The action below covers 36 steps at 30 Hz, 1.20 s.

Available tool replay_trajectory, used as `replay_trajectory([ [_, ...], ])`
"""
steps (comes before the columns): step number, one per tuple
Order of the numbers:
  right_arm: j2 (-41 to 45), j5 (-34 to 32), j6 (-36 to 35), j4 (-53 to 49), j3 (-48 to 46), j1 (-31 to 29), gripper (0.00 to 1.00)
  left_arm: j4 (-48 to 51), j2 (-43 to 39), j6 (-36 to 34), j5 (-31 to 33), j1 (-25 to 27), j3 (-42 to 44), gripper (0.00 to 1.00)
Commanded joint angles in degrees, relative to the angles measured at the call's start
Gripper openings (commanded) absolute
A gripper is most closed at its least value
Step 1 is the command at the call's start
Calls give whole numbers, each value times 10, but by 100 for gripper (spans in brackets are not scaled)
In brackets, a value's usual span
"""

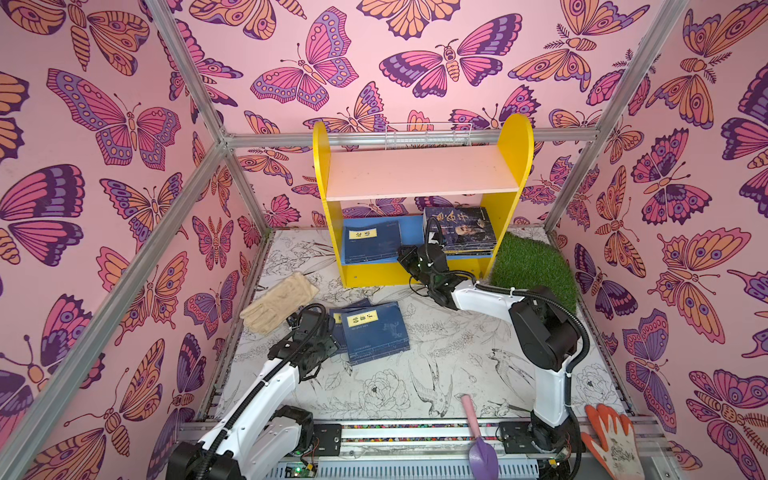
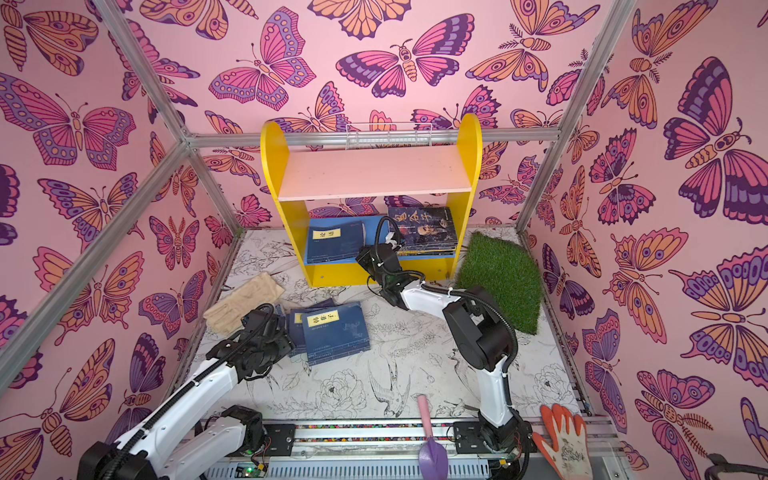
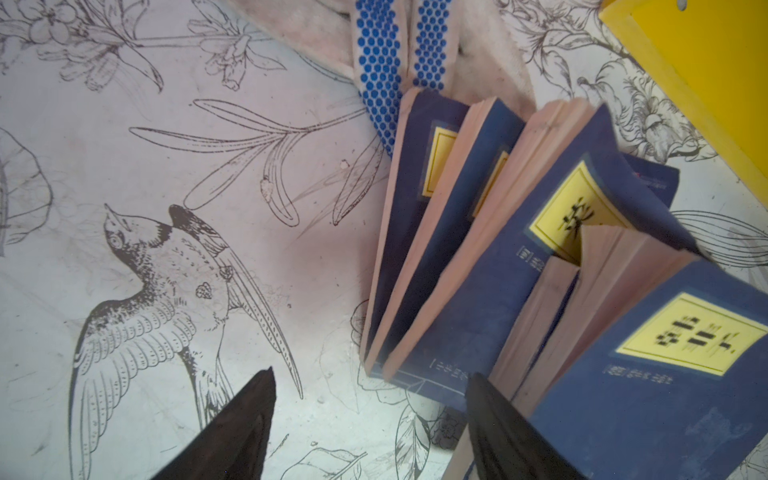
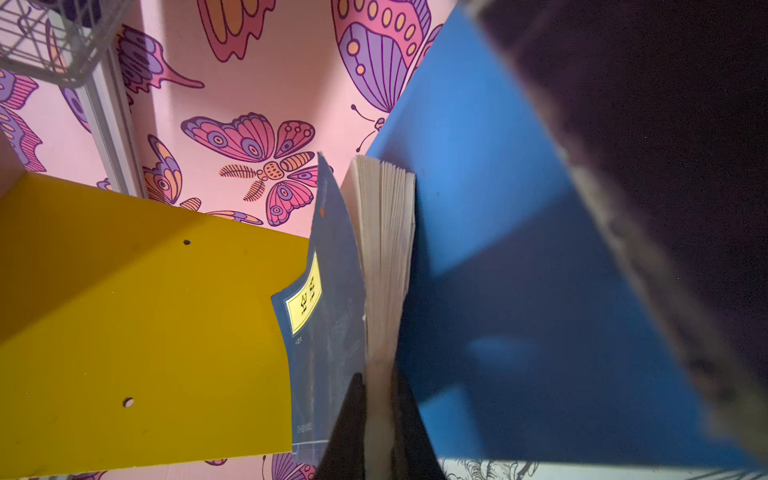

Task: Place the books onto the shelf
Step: 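Lower the book flat onto the shelf board beside the stack with the right gripper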

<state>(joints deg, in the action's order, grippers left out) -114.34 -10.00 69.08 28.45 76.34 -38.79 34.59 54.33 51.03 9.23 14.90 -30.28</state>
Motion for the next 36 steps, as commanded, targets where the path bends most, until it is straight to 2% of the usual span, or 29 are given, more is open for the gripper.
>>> replay_trajectory([
  [1, -16, -36, 16, -9, -6, -2, 0, 15, 3, -8, -4, -4, -10, 75],
  [20, -39, -17, -26, -86, 60, -30, 0, 14, 4, -19, -15, -4, -12, 75],
  [22, -32, -23, -34, -109, 60, -30, 10, 14, 4, -21, -15, -4, -13, 75],
  [25, -20, -34, -55, -145, 64, -30, 41, 14, 6, -22, -17, -4, -15, 75],
  [27, -12, -45, -73, -178, 77, -30, 55, 13, 8, -23, -19, -4, -18, 75],
  [30, -8, -43, -117, -202, 97, -27, 67, 12, 14, -27, -24, -4, -25, 75],
  [36, 12, -18, -145, -263, 109, -5, 80, 12, 20, -37, -35, -4, -37, 77],
])
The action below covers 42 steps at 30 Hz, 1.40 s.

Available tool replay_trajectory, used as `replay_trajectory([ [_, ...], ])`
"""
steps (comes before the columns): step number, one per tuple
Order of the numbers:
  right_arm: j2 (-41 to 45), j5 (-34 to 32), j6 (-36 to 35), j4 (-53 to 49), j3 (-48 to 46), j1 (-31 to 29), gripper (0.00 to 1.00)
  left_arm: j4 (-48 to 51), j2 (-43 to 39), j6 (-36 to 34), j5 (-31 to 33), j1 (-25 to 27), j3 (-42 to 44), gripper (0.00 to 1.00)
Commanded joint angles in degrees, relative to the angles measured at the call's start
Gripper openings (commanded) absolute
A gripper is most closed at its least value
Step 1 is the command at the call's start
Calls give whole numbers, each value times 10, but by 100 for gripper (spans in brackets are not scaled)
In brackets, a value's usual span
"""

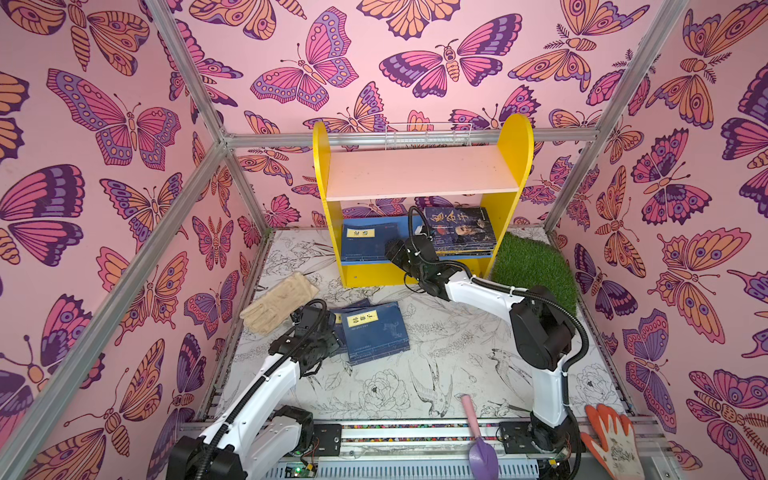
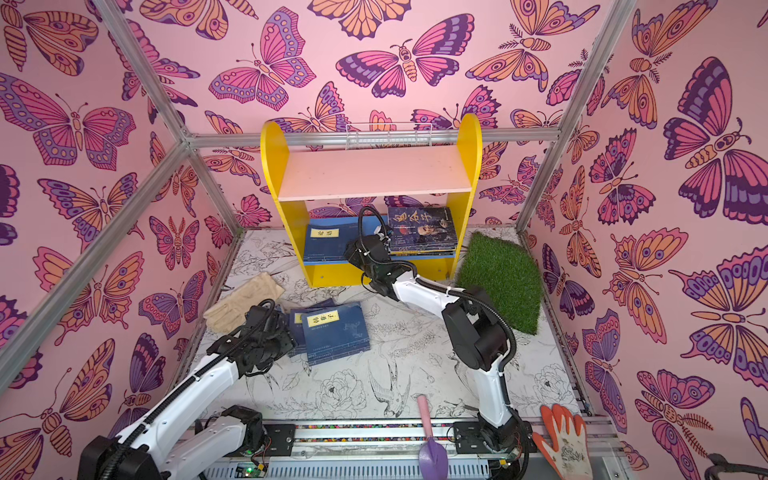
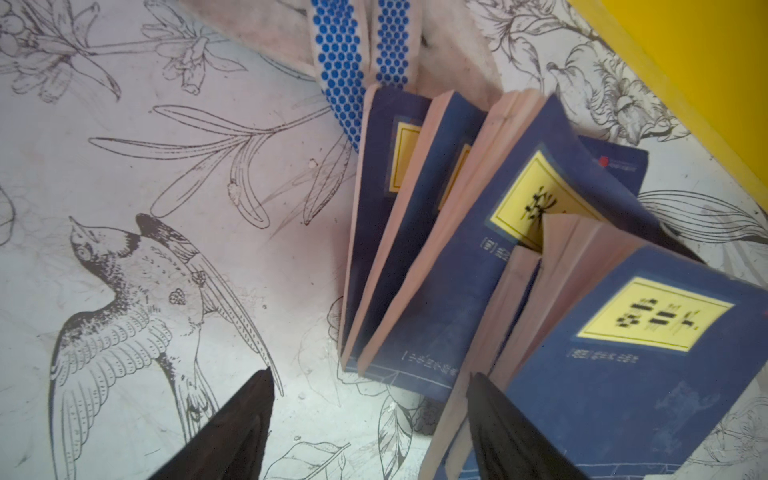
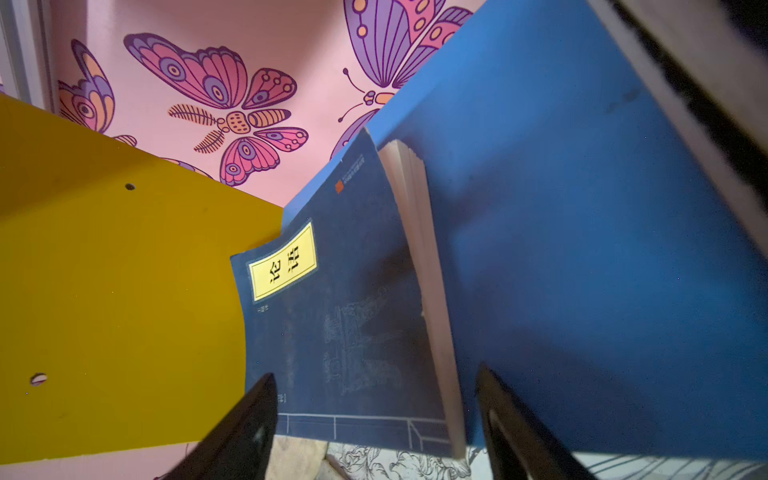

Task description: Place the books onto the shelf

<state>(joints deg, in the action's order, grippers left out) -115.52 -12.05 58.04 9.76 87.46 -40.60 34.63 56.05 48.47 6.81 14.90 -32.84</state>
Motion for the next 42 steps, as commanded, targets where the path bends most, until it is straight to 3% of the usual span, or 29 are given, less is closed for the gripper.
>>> replay_trajectory([
  [1, 32, 0, -43, -79, -7, 15, 81, 11, 4, -13, -13, -3, -13, 77],
  [8, 134, 13, -126, -82, -104, 15, 79, 2, 8, -30, -43, -2, -16, 80],
  [10, 167, 51, -151, -77, -150, 15, 78, -6, 11, -31, -55, 1, -14, 80],
  [15, 201, 219, -218, -91, -231, 6, 73, -26, 22, -31, -77, 18, -11, 77],
  [22, 167, 320, -281, -136, -264, -23, 70, -50, 49, -33, -88, 50, -19, 68],
  [35, 109, 349, -279, -139, -275, -23, 69, -63, 116, -36, -82, 90, -43, 53],
  [42, 105, 349, -281, -136, -284, -24, 69, -67, 122, -42, -85, 101, -52, 50],
])
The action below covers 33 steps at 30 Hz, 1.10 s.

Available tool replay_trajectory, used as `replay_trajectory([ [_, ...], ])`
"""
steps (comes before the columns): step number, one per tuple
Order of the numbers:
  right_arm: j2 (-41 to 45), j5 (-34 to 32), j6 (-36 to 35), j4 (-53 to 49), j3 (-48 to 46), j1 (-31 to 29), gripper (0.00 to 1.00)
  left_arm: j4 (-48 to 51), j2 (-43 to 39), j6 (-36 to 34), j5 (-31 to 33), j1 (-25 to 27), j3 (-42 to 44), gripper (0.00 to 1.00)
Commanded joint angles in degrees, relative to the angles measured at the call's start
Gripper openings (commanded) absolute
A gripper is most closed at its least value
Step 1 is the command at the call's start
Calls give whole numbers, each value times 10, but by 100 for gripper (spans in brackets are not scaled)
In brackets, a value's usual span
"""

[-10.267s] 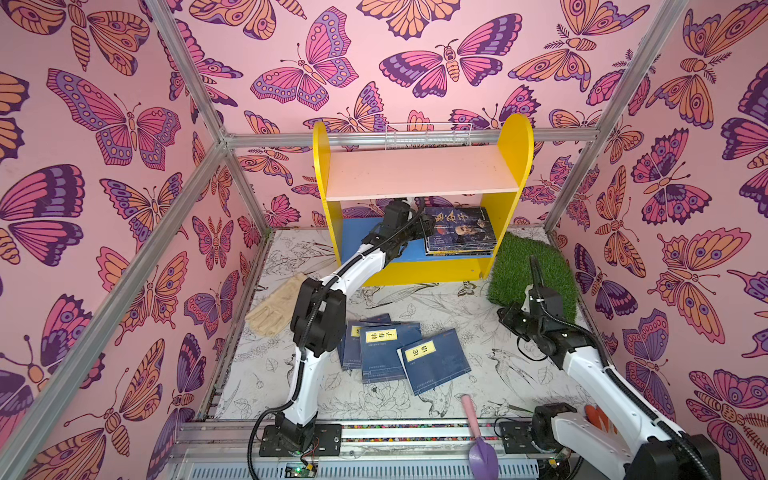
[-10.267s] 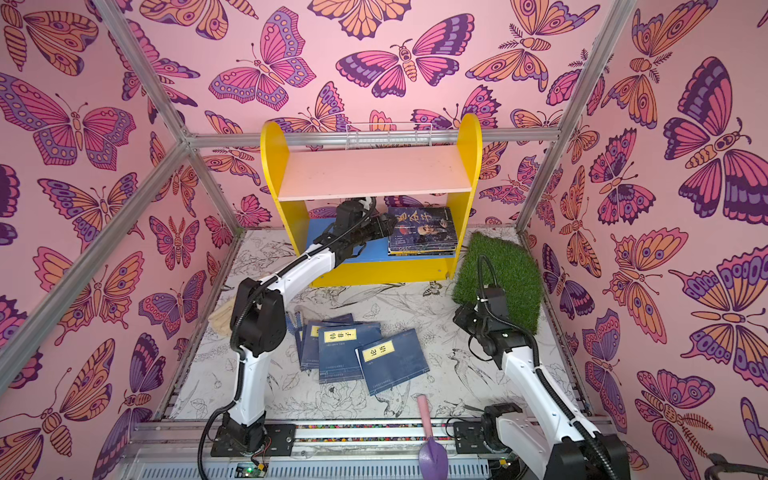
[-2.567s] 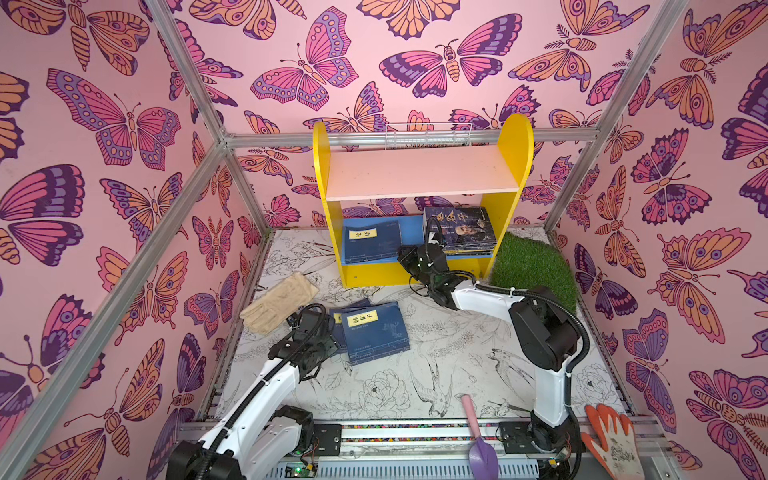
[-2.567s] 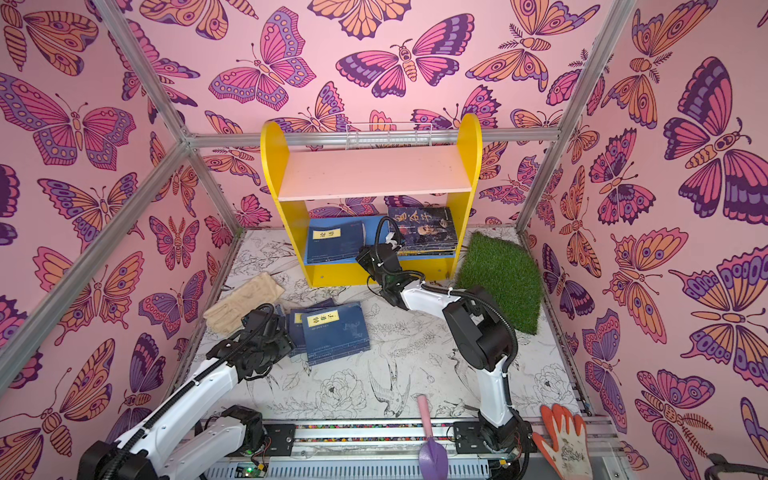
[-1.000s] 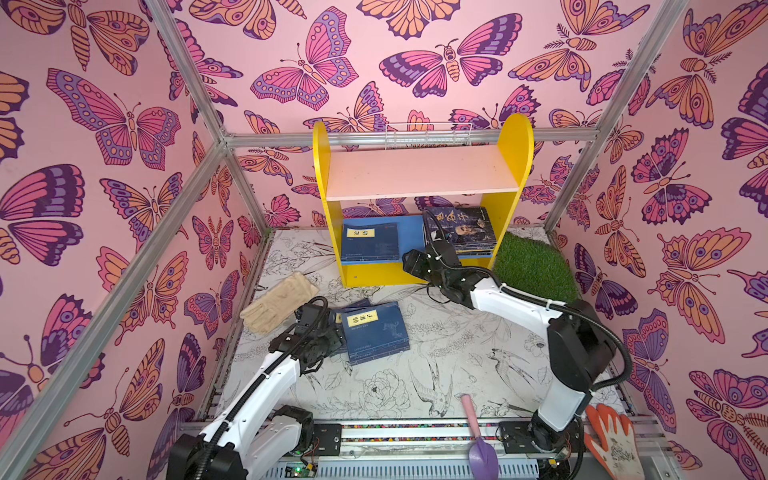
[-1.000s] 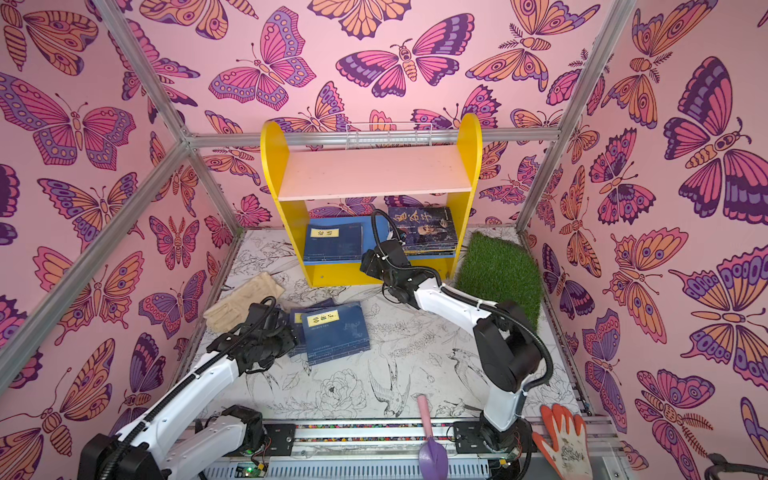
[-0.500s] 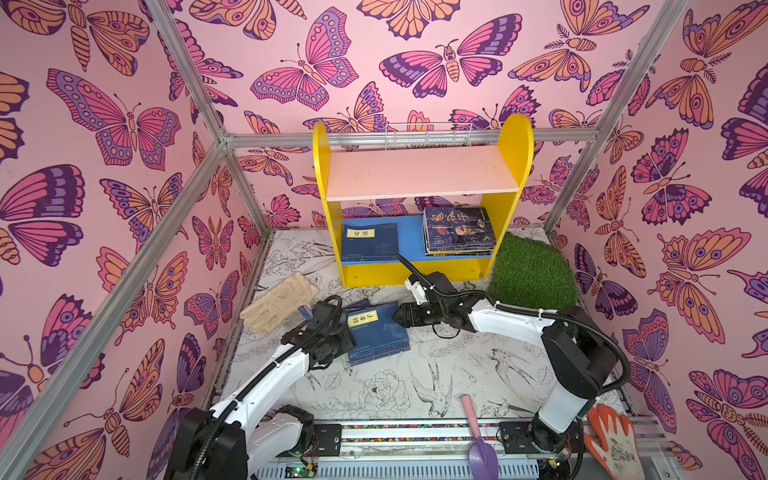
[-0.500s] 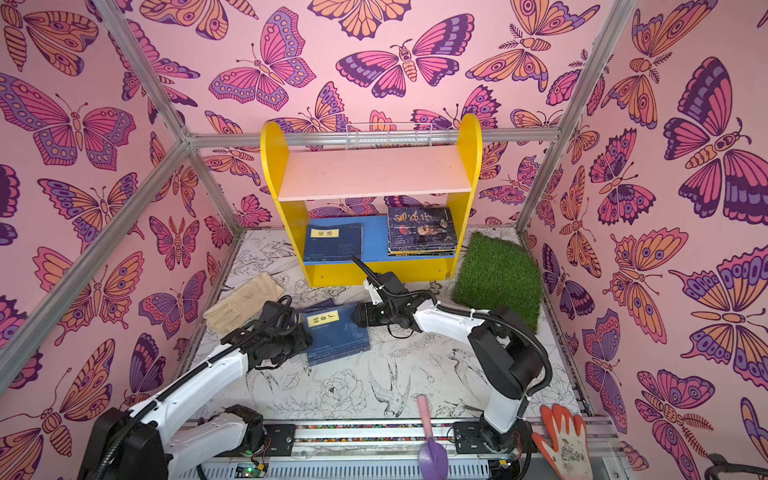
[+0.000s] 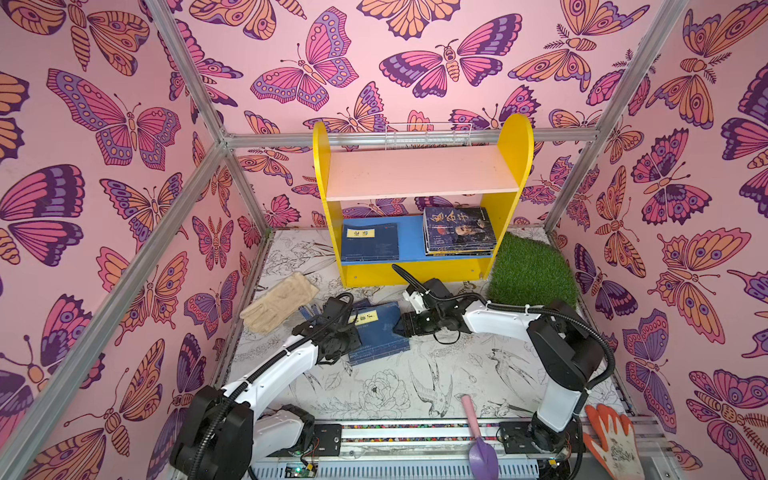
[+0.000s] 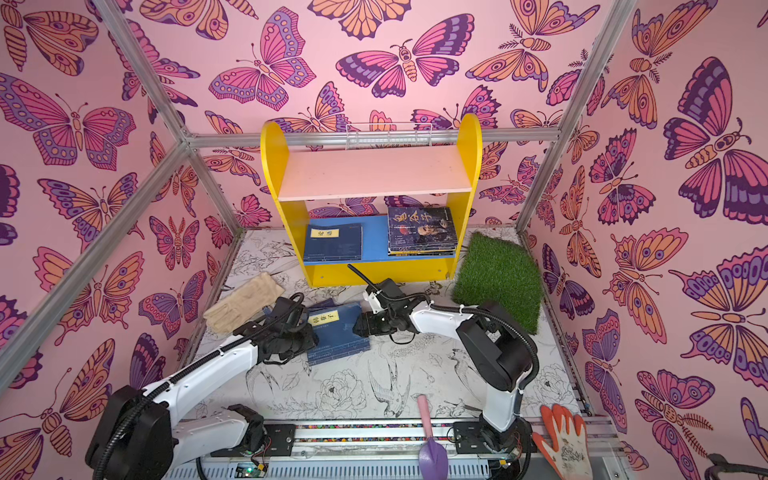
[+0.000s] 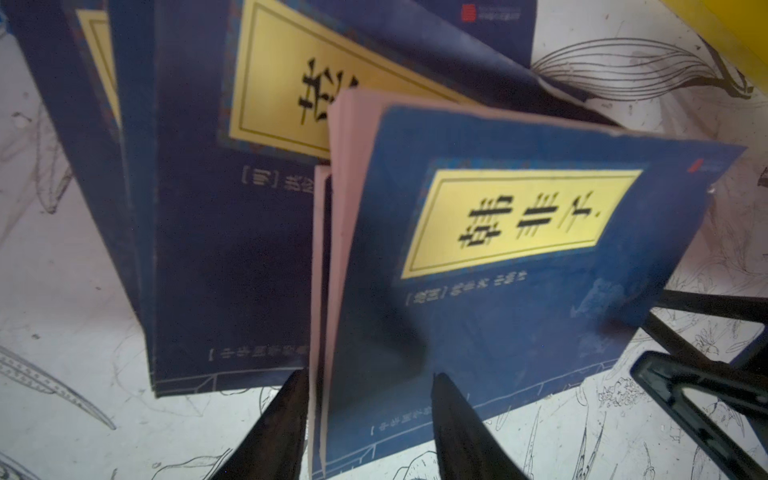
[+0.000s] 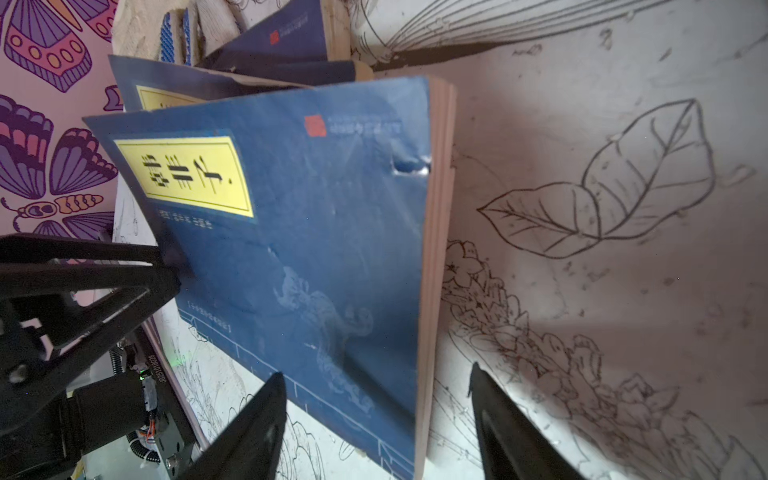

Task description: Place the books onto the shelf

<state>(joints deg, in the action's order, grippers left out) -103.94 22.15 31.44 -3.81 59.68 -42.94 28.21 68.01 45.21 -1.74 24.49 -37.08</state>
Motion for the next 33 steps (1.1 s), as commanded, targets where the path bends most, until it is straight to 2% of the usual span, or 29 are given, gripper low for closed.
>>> replay_trajectory([
  [1, -12, 7, -13, 2, -8, 0, 69, -3, 3, -10, 0, 6, -11, 50],
  [22, 12, 14, -10, 26, -26, 6, 69, -13, 69, -25, -11, 46, -51, 50],
  [27, 28, -17, -10, 22, -26, 9, 68, -13, 59, -28, 7, 46, -58, 51],
  [33, 43, -87, -6, 7, -36, 17, 65, -12, 23, -25, 30, 46, -54, 60],
])
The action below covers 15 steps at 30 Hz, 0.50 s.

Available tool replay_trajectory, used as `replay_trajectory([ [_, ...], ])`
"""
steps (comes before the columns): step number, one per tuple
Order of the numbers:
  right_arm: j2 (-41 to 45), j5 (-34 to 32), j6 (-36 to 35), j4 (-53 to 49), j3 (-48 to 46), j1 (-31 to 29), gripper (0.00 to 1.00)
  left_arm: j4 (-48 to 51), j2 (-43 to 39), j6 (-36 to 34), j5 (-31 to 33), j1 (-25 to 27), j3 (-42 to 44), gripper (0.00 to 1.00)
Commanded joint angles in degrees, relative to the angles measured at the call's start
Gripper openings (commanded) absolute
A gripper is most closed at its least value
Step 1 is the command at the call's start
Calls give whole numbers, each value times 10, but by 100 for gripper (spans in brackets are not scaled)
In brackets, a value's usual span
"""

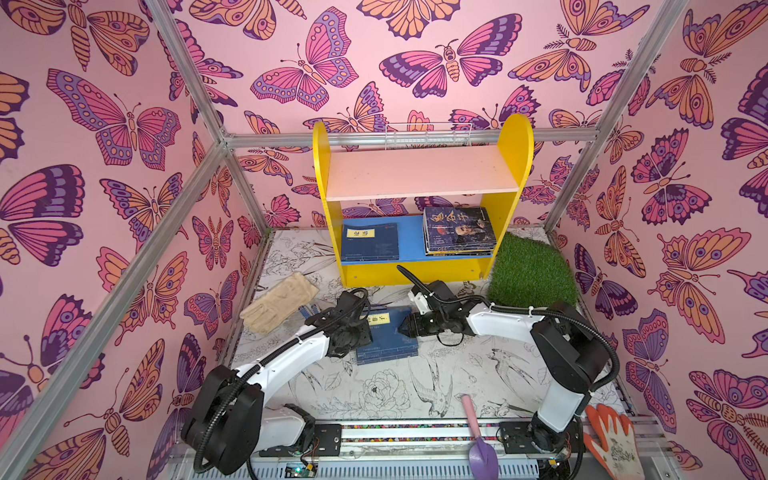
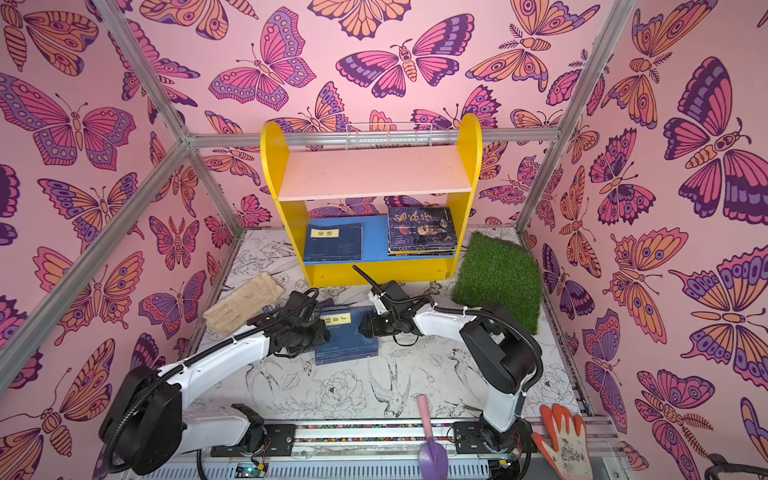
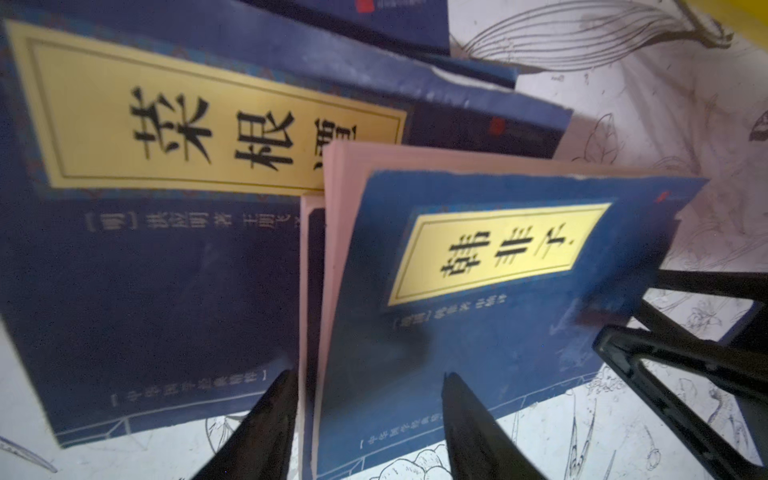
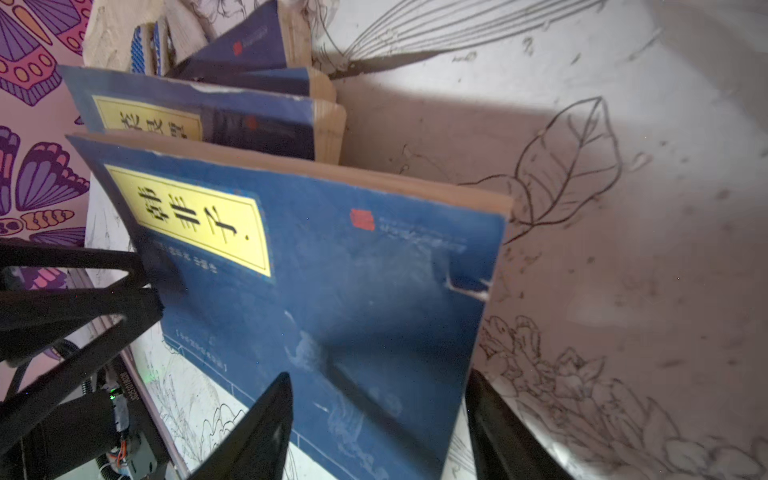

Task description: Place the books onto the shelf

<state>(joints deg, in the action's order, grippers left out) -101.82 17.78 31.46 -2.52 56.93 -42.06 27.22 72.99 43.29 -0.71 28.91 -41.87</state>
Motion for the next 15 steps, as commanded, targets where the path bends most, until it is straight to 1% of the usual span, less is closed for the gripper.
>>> replay_trajectory([
  [1, 24, -48, -5, -5, -12, 9, 65, -4, -32, -7, 21, 2, -5, 61],
  [6, 25, -50, 1, 1, -21, 15, 65, -3, -45, -25, 4, 2, -3, 62],
  [9, 22, -41, 7, 9, -23, 15, 65, -4, -39, -30, -11, 3, -2, 62],
  [15, 16, -28, 11, 14, -25, 17, 65, -15, -26, -30, -20, 3, 5, 62],
])
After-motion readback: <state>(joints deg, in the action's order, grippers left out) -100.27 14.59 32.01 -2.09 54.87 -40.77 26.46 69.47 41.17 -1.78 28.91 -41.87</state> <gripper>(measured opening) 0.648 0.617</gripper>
